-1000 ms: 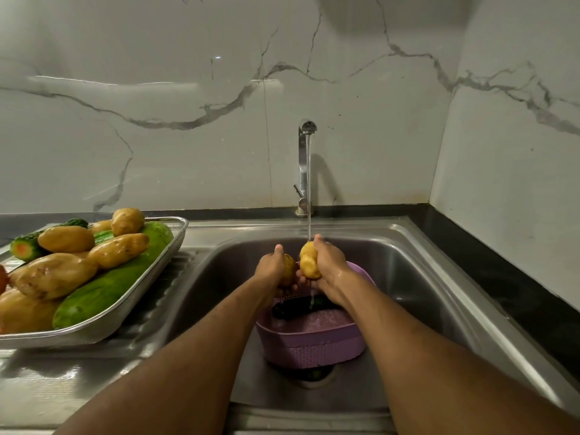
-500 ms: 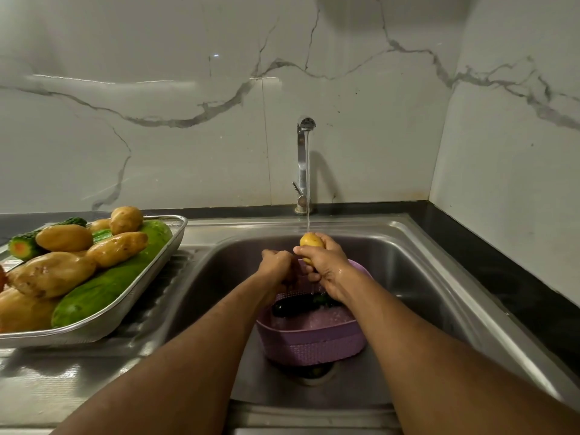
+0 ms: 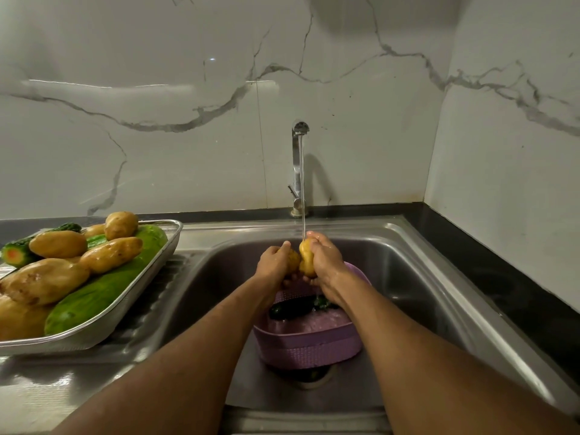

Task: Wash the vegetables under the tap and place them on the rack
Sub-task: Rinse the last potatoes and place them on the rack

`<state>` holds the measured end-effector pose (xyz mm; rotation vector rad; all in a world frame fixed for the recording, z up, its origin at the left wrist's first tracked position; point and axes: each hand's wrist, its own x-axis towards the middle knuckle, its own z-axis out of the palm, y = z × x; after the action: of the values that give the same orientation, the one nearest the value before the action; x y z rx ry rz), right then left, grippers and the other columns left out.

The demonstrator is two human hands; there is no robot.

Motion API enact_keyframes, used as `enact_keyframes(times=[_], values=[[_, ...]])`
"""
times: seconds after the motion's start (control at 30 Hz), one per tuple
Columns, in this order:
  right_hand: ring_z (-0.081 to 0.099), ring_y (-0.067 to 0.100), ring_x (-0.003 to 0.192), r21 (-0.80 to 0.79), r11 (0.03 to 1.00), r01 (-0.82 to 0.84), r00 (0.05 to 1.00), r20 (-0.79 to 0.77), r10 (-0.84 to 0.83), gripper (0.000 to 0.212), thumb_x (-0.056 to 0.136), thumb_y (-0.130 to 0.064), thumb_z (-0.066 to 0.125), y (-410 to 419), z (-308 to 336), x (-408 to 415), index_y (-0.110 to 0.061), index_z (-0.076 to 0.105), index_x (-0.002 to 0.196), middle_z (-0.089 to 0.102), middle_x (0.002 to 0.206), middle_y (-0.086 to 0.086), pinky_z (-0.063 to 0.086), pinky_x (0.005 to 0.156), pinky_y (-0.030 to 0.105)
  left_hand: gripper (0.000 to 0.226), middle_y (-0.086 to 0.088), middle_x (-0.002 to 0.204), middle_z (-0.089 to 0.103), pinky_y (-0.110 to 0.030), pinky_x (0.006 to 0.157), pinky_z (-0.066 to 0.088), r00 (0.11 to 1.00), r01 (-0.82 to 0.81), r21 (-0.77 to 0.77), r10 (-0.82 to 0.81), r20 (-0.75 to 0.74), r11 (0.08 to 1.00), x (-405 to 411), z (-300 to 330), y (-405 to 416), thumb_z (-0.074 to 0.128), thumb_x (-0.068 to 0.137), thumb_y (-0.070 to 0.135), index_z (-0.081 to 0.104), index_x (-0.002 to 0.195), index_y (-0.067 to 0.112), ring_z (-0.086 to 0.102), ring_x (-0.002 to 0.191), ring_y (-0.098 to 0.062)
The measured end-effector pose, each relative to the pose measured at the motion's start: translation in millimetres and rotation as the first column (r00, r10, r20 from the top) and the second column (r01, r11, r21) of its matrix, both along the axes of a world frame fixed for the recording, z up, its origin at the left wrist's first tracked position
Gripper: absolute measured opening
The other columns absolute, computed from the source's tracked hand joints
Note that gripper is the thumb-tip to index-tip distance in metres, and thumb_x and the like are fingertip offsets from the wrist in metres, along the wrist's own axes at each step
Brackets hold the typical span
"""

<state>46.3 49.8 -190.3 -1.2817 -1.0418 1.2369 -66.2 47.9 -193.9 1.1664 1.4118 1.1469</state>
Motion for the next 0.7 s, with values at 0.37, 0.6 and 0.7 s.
enact_keyframes(times=[0.37, 0.6, 0.7], values=[[0.067, 0.022, 0.068, -0.093, 0.973, 0.212, 0.977, -0.003, -0.214, 0.026, 0.105, -0.03, 0.042, -5.2, 0.8, 16.7, -0.02, 0.066, 0.105, 0.074, 0.086, 0.01, 0.047, 0.055, 0.028, 0.036, -0.016, 0.086, 0.063, -0.033, 0.058, 0.05, 0.964, -0.004, 0.019, -0.001, 0.267, 1.0, 28.8, 15.7, -4.7, 0.037, 0.112, 0.035, 0.063, 0.096, 0.016, 0.056, 0.059, -0.023], [0.06, 0.022, 0.075, -0.197, 0.957, 0.214, 0.976, 0.07, -0.204, 0.022, 0.101, -0.028, 0.049, -8.2, -2.9, 19.5, -0.011, 0.062, 0.1, 0.063, 0.083, 0.009, 0.056, 0.073, 0.038, 0.016, -0.018, 0.101, 0.059, -0.033, 0.066, 0.056, 0.935, 0.231, 0.028, -0.23, 0.271, 0.973, 31.0, 17.8, -8.6, 0.061, 0.1, 0.012, 0.061, 0.112, 0.001, 0.058, 0.084, -0.025], [0.061, 0.022, 0.081, -0.213, 0.957, 0.199, 0.979, 0.097, -0.182, 0.031, 0.103, -0.036, 0.048, -9.5, -1.5, 21.1, -0.01, 0.061, 0.112, 0.064, 0.094, 0.01, 0.057, 0.067, 0.036, 0.04, -0.02, 0.121, 0.062, -0.03, 0.061, 0.059, 0.949, 0.192, 0.015, -0.189, 0.253, 0.981, 30.5, 16.7, -9.1, 0.073, 0.095, 0.018, 0.055, 0.129, 0.006, 0.065, 0.094, -0.026]])
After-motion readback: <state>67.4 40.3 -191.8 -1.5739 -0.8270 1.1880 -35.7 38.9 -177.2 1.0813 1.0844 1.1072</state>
